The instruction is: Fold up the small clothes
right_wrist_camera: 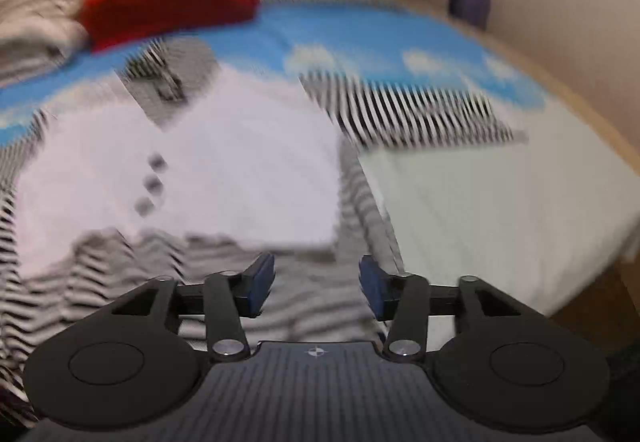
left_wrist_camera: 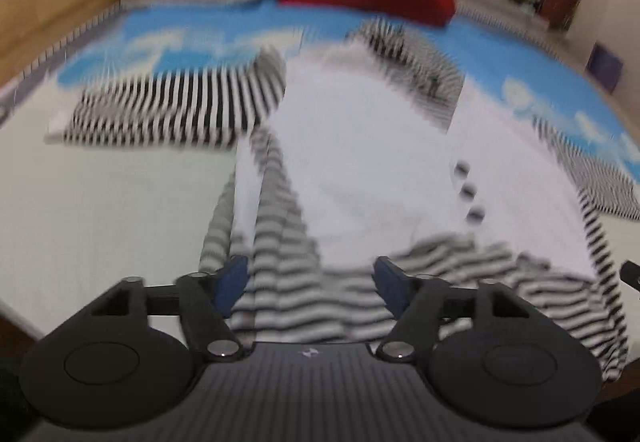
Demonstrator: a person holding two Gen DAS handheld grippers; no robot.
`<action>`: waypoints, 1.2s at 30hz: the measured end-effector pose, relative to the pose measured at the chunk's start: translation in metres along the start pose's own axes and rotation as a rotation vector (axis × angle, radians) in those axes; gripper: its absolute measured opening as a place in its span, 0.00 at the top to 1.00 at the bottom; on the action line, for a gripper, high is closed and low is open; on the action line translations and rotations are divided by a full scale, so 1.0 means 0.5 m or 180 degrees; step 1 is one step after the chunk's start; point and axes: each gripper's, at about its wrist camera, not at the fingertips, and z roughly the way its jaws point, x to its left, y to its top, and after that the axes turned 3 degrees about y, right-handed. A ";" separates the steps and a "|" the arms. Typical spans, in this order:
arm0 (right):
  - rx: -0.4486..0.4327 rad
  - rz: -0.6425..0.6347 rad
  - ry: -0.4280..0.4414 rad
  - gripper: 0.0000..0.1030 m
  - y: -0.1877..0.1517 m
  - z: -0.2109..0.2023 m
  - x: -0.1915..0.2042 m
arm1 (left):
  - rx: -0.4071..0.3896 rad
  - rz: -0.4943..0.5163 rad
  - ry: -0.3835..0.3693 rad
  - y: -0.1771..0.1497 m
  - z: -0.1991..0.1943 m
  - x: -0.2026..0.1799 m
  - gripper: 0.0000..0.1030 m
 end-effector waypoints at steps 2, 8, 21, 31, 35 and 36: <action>-0.0151 -0.0078 0.0148 0.46 0.028 -0.016 0.018 | -0.0208 0.0025 -0.0015 0.015 -0.006 -0.023 0.22; -0.0564 -0.0403 0.0560 0.39 0.133 -0.056 0.059 | -0.0672 0.0054 -0.0009 0.045 -0.053 -0.048 0.21; -0.0536 -0.0311 0.0707 0.34 0.219 0.051 0.060 | -0.0691 -0.0041 0.0084 0.058 -0.048 -0.048 0.22; -0.0745 -0.0467 0.0771 0.34 0.230 0.019 0.084 | -0.1031 -0.0158 -0.0118 0.244 -0.099 -0.068 0.23; -0.0746 -0.0312 0.0632 0.34 0.246 0.025 0.075 | -0.1319 0.0140 -0.0122 0.326 -0.081 -0.094 0.28; -0.0741 -0.0274 0.0594 0.34 0.249 0.028 0.072 | -0.1374 0.0231 -0.0117 0.341 -0.070 -0.098 0.30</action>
